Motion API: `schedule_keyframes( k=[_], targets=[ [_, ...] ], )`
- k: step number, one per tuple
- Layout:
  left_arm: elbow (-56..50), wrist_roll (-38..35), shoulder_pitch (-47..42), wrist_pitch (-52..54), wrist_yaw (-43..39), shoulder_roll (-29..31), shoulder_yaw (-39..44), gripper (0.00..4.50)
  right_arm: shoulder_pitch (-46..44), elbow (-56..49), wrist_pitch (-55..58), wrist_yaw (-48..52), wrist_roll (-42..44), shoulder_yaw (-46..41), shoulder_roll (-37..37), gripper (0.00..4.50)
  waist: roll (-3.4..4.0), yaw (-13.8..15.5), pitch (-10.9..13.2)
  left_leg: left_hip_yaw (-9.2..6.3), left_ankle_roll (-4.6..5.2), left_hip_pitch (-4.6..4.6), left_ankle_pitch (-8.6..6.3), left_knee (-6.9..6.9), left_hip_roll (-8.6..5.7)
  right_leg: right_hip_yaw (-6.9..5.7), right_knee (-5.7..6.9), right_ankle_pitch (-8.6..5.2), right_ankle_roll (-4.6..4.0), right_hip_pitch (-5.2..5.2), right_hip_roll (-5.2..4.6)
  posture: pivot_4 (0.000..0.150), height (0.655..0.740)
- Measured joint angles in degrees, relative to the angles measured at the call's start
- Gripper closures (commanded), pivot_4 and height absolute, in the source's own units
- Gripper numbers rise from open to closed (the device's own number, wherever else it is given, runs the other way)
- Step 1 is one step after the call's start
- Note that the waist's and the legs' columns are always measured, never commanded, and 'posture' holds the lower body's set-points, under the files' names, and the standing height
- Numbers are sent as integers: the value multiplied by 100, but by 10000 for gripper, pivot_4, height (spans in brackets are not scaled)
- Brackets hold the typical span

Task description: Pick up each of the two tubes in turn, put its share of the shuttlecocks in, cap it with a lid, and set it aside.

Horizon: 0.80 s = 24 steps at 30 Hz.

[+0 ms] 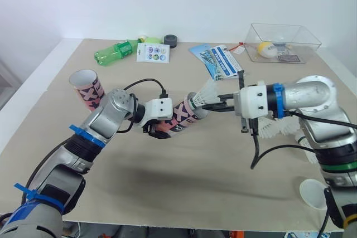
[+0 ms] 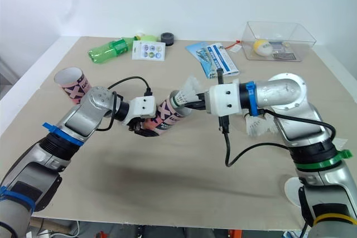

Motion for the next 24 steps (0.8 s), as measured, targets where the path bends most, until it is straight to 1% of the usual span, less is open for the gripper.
schedule_keyframes(
  k=[1, 2, 3, 4, 5, 6, 7, 8, 9, 10, 12, 13, 16, 18, 20, 22, 24],
  targets=[
    [-14, 2, 8, 9, 9, 2, 1, 14999, -38, 68, -48, 46, -38, 38, 26, 35130, 0, 0, 0, 0, 0, 0, 0, 0, 0, 0, 0, 0, 0, 1, 0, 1500, 7400],
    [-29, 2, 14, 28, 26, 0, 1, 14999, -86, 177, -95, 85, -78, 84, 71, 30812, 1, 0, 1, 0, 0, 0, 0, 0, 0, 1, 0, 0, 0, 1, 0, 1500, 7400],
    [-48, 2, 20, 54, 38, 1, 1, 14999, -122, 239, -124, 105, -89, 98, 107, 28696, 2, -1, 2, 0, 0, 0, 0, 1, 0, 1, 0, 1, 0, 1, 0, 1500, 7400],
    [-77, 4, 29, 73, 54, 1, 1, 14999, -176, 266, -142, 132, -93, 98, 125, 22140, 4, -1, 3, 0, 0, 0, 0, 1, 0, 2, 0, 1, 0, 1, 0, 1500, 7400],
    [-89, 5, 37, 82, 62, 2, 1, 14999, -216, 266, -163, 155, -92, 98, 133, 19107, 6, -1, 3, 0, 0, 1, 0, 1, 0, 1, 0, 1, 0, 1, 0, 1500, 7400],
    [-97, 6, 40, 89, 66, 4, 1, 14999, -247, 266, -168, 163, -90, 97, 139, 18012, 6, -1, 3, 0, 0, 1, 0, 1, 0, 1, 1, 2, -1, 1, 0, 1500, 7400],
    [-132, 10, 55, 105, 80, 6, 0, 14999, -316, 263, -165, 188, -72, 85, 149, 10345, 6, -1, 3, 0, 0, 1, 0, 1, 0, 0, 1, 2, -2, 1, 0, 1500, 7400],
    [-141, 11, 60, 106, 83, 7, 0, 14999, -336, 262, -160, 191, -62, 78, 149, 7153, 6, -1, 3, 0, 0, 1, 0, 1, 0, 1, 1, 2, -2, 1, 0, 1500, 7400],
    [-157, 13, 70, 110, 91, 7, -1, 14999, -353, 234, -83, 221, 51, 9, 146, 858, 6, 0, 3, -1, 0, 1, 0, 1, 0, 1, 1, 2, -2, 3, 0, 1500, 7400],
    [-160, 13, 73, 110, 92, 8, -1, 14999, -355, 231, -63, 227, 79, -11, 144, 858, 6, 0, 3, -1, 0, 1, 0, 1, 0, 1, 1, 2, -2, 3, 0, 1500, 7400],
    [-164, 7, 78, 118, 103, 4, 8, 14999, -279, 40, 398, 214, 451, -218, 119, 858, 7, 6, 4, -3, 0, -2, 0, 1, 0, 1, 1, 4, -7, 2, 0, 1500, 7400],
    [-157, 7, 78, 120, 105, 3, 10, 14999, -189, -223, 891, 145, 848, -461, 80, 858, 7, 9, 4, -5, 0, -3, 0, 0, 0, -1, 2, 8, -14, 3, 0, 1500, 7400],
    [-142, 5, 78, 119, 119, -16, 7, 14999, 1, -504, 1599, -46, 1347, -958, -98, 858, 7, 27, 4, -11, 0, -4, 0, 2, 0, -5, 2, 7, -14, 5, 0, 1500, 7400],
    [-131, 4, 81, 113, 120, -18, 7, 14999, 362, -671, 2164, -310, 1627, -1480, -338, 858, 7, 38, 4, -10, 0, -3, 0, 5, 0, -6, 2, 7, -13, 5, -1, 1500, 7400],
    [-123, 2, 89, 102, 118, -12, 12, 14999, 831, -806, 2653, -655, 1816, -1953, -403, 858, 6, 43, 4, -12, 0, -1, 0, 4, 1, -7, 3, 5, -12, 5, 0, 1500, 7400],
    [-113, 4, 84, 87, 114, -18, 7, 14999, 1584, -1096, 3351, -1258, 2007, -2520, -397, 858, 7, 50, 3, -15, 1, -1, 1, 2, 2, -8, 7, 3, -10, 4, 4, 1500, 7400],
    [-99, 4, 76, 76, 100, -13, 5, 14999, 2386, -1476, 4072, -1983, 2171, -3064, -180, 858, 9, 51, 2, -15, 2, -2, 1, 2, 4, -7, 10, 2, -9, 1, 8, 1500, 7400]
  ],
)
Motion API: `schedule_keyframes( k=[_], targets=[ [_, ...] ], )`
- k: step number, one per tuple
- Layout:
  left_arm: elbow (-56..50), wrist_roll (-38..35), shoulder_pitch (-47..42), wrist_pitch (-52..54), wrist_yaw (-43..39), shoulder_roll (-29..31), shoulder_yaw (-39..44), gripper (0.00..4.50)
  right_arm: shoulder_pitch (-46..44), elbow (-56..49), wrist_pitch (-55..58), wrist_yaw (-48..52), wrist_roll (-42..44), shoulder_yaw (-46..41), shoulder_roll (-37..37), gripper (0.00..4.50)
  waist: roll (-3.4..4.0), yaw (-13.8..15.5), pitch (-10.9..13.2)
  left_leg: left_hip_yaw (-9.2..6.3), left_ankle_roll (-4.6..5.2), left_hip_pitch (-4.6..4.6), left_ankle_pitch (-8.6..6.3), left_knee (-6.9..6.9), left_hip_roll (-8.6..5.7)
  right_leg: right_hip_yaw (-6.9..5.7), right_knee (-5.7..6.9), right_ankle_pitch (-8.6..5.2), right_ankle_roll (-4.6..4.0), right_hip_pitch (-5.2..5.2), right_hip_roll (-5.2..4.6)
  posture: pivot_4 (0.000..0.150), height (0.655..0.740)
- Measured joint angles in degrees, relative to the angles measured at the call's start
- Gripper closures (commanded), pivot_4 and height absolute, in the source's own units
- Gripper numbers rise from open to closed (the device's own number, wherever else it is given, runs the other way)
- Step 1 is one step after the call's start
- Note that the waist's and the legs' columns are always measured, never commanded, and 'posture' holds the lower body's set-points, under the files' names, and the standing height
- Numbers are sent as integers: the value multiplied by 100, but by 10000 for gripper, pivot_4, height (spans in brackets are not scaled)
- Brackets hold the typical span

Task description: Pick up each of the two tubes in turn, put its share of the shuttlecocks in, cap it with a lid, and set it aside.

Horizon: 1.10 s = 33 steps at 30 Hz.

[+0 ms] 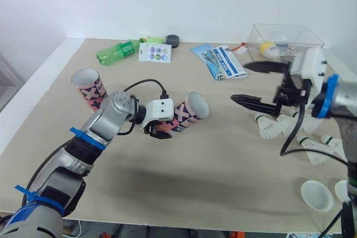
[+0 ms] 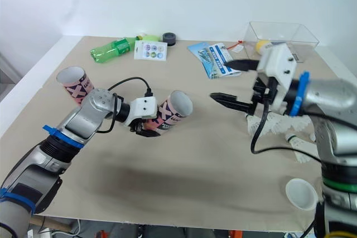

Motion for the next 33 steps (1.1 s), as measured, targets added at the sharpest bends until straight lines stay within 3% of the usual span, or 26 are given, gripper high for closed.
schedule_keyframes(
  k=[8, 17, 33],
  targets=[
    [85, 9, -9, -100, -7, -27, -8, 14999, 1946, -1225, 1590, -2051, 187, -928, 1112, 858, 19, -2, -8, 4, 5, 4, 3, 4, 0, 7, 1, 3, 1, 2, 2, 1500, 7400],
    [153, 17, -15, -141, -20, -34, 1, 14999, 2473, -1555, 2000, -2798, 245, -924, 1545, 858, 23, -35, -7, 12, 14, 5, 9, 14, -1, 17, -2, 1, -14, 5, 2, 1500, 7400],
    [-4, 25, 38, -44, 11, -8, 9, 14999, 1284, 161, 1232, -3312, -501, -6, 2030, 858, 24, -44, -5, 11, 16, 0, 10, 11, -2, 16, -5, 7, -4, 3, 3, 1500, 7400]
  ],
)
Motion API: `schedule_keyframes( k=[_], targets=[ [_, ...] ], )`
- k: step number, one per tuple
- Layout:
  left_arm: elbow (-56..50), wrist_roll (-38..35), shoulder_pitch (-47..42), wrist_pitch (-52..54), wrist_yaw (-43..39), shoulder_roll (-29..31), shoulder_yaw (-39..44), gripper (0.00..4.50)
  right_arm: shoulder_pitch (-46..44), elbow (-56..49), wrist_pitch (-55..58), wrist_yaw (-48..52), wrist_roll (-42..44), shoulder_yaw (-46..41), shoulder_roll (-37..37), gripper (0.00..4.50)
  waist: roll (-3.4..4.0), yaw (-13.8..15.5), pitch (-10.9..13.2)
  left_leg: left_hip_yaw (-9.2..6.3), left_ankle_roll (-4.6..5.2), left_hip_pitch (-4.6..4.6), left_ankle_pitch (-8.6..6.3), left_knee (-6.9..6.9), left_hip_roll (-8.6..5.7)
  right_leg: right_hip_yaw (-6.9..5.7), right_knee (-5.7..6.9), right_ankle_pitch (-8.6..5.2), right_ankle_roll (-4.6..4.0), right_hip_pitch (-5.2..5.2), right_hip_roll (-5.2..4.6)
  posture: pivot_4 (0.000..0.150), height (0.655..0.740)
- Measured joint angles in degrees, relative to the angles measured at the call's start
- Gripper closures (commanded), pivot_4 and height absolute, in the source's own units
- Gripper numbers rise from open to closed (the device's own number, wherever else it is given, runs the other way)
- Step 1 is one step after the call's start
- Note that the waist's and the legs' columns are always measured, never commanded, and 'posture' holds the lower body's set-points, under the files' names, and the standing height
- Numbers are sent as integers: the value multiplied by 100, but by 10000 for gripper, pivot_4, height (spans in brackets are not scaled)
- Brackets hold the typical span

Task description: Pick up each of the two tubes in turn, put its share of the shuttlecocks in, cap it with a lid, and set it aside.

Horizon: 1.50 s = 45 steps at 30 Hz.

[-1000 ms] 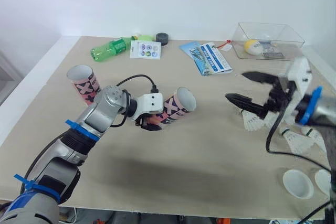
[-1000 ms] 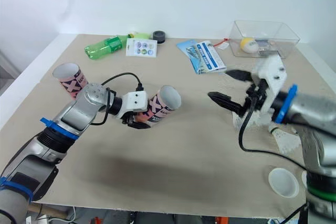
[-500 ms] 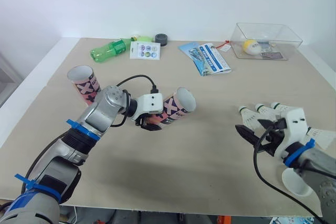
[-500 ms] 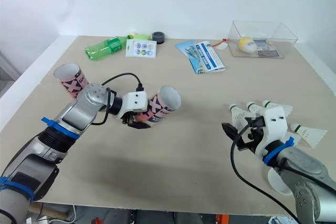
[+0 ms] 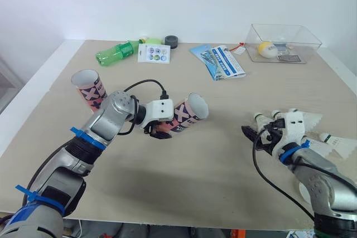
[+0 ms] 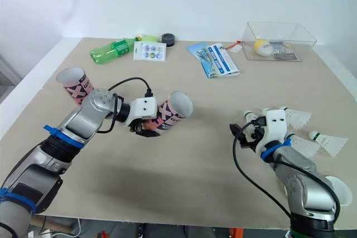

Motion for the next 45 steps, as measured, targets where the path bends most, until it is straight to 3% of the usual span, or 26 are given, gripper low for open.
schedule_keyframes(
  k=[3, 8, 9, 11, 12, 21, 25, 27, 34, 36, 45],
  targets=[
    [-50, -1, 21, 55, 16, 5, 3, 14999, -187, 274, -226, -28, -138, 40, 16, 7988, 1, 0, 0, 0, 0, 0, 0, -1, 0, 0, 0, 3, 5, 0, 1, 1500, 7400],
    [-86, 1, 38, 61, 32, 18, 2, 14999, -396, 502, -441, -58, -260, 68, 43, 31981, 1, -3, 0, 0, 0, 1, 0, -3, 0, -1, 0, 6, 12, 0, 1, 1500, 7400],
    [-86, 1, 39, 61, 40, 18, 2, 14999, -411, 514, -444, -60, -272, 71, 48, 33803, 2, -2, 0, 0, 0, 1, 0, -3, 0, -1, 0, 6, 12, 0, 1, 1500, 7400],
    [-86, 0, 44, 61, 56, 17, 1, 14999, -425, 551, -467, -53, -297, 76, 48, 42760, 1, -2, 0, 0, 0, 1, 0, -3, 0, -1, 0, 6, 11, 0, 0, 1500, 7400],
    [-86, -1, 47, 61, 61, 17, 1, 14999, -425, 559, -467, -48, -302, 76, 49, 44910, 2, -2, 0, 0, 0, 1, 0, -3, 0, -1, 0, 6, 11, 0, 0, 1500, 7400],
    [-30, 5, 32, 17, 87, 3, 0, 14999, -431, 489, -464, 55, -288, 104, 29, 44910, 2, -2, 0, 0, 0, 1, 0, -1, 0, 0, 0, 7, 10, 1, 0, 1500, 7400],
    [73, 15, -9, -70, 84, -20, 0, 14999, -633, 156, -521, 624, -137, 299, -369, 44910, 14, -2, 7, 1, 3, 0, 2, 3, -3, 3, 0, 4, 3, 1, -2, 1500, 7400],
    [157, -12, -43, -122, 40, -26, 4, 14999, -1096, -110, -882, 1508, 9, 417, -1108, 44910, 28, -5, 16, 9, 5, 0, 3, 8, -6, 12, -1, 6, 6, 0, -3, 1500, 7400],
    [447, -88, -127, -282, -165, -65, 88, 14999, -2096, -332, -2238, 4162, 317, 884, -2432, 44910, 18, -12, 15, 5, 4, -2, 2, -1, -3, 4, -8, -3, -2, -1, -3, 1500, 7400],
    [515, -84, -162, -323, -189, -123, 98, 14999, -2310, -185, -2843, 4748, 74, 1213, -2533, 44910, 16, -6, 15, 4, 4, -4, 2, 1, -5, 3, -8, -2, 2, -1, -4, 1500, 7400],
    [585, -81, -215, -320, -226, -294, 82, 14999, -3271, 730, -4096, 5310, -861, 2364, -2055, 44910, 11, -33, 19, 8, 5, -6, 3, 3, -2, 5, -6, 10, 14, -6, -1, 1500, 7400]
  ],
)
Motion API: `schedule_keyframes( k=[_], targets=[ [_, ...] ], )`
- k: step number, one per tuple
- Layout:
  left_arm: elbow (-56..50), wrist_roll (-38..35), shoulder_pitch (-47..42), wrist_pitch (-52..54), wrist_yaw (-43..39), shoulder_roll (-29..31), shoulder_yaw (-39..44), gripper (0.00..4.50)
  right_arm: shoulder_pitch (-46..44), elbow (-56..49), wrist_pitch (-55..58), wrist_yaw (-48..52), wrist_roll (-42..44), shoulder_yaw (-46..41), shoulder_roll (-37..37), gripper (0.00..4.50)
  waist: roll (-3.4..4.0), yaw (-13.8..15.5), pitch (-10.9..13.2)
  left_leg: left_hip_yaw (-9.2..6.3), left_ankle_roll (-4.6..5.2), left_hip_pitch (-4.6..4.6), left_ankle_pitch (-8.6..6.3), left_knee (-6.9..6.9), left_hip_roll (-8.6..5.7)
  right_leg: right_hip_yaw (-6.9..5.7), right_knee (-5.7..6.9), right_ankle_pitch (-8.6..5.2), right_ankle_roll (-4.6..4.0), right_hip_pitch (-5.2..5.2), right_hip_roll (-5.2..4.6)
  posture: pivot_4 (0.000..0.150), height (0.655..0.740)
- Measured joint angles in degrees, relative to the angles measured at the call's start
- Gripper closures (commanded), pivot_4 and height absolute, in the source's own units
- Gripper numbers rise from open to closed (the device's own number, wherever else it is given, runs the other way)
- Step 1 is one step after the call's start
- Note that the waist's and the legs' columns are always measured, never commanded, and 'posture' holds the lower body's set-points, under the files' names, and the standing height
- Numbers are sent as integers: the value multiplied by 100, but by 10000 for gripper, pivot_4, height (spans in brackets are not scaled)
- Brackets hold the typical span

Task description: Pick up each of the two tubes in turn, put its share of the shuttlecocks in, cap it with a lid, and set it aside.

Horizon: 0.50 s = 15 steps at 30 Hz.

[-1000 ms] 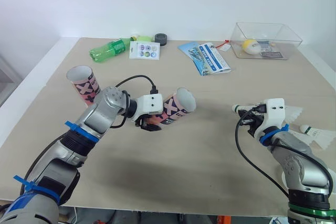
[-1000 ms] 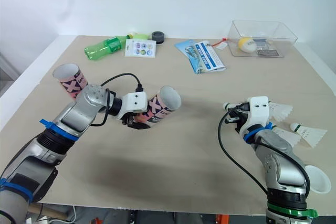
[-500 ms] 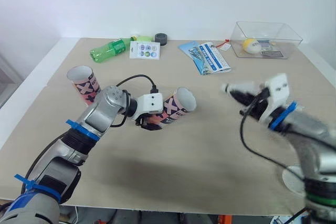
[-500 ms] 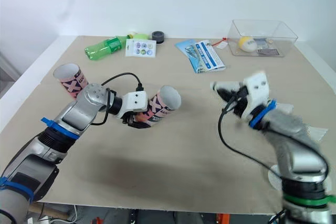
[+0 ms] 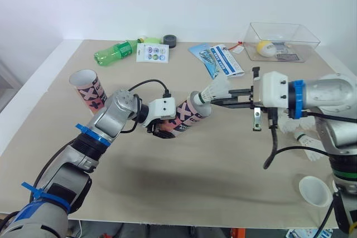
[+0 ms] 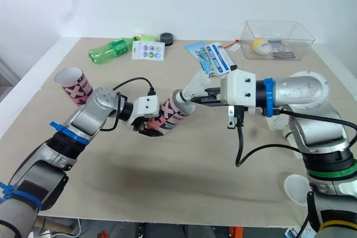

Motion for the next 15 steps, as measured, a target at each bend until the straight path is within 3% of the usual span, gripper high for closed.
schedule_keyframes(
  k=[7, 11, 13, 14, 15],
  targets=[
    [-17, 0, -2, 40, 2, -20, 10, 14999, -398, 644, -674, 315, -393, 366, 197, 44910, 0, 9, 0, -4, 0, 0, 0, -11, -1, -3, 0, -1, 5, -2, 0, 1500, 7400],
    [-42, 2, -1, 102, 25, -20, 10, 14999, -447, 747, -678, 467, -388, 379, 274, 32346, 0, 6, 0, -4, 0, 1, 0, -11, 0, -3, 2, 0, 4, -2, 0, 1500, 7400],
    [-51, 3, 0, 131, 63, -34, 10, 14999, -583, 749, -613, 531, -377, 379, 335, 21419, 2, 2, 1, -5, 0, 2, 0, -11, 0, -3, 3, 1, 4, -2, 0, 1500, 7400],
    [-51, 3, 1, 131, 64, -35, 9, 14999, -588, 749, -612, 531, -376, 379, 335, 20449, 2, 2, 1, -5, 0, 2, 0, -11, 0, -4, 3, 1, 3, -2, 0, 1500, 7400],
    [-53, 4, 7, 130, 71, -34, 9, 14999, -612, 673, -485, 545, -274, 376, 334, 16516, 2, 2, 1, -5, 0, 2, 0, -11, 0, -3, 3, 0, 3, -1, 0, 1500, 7400]
  ],
)
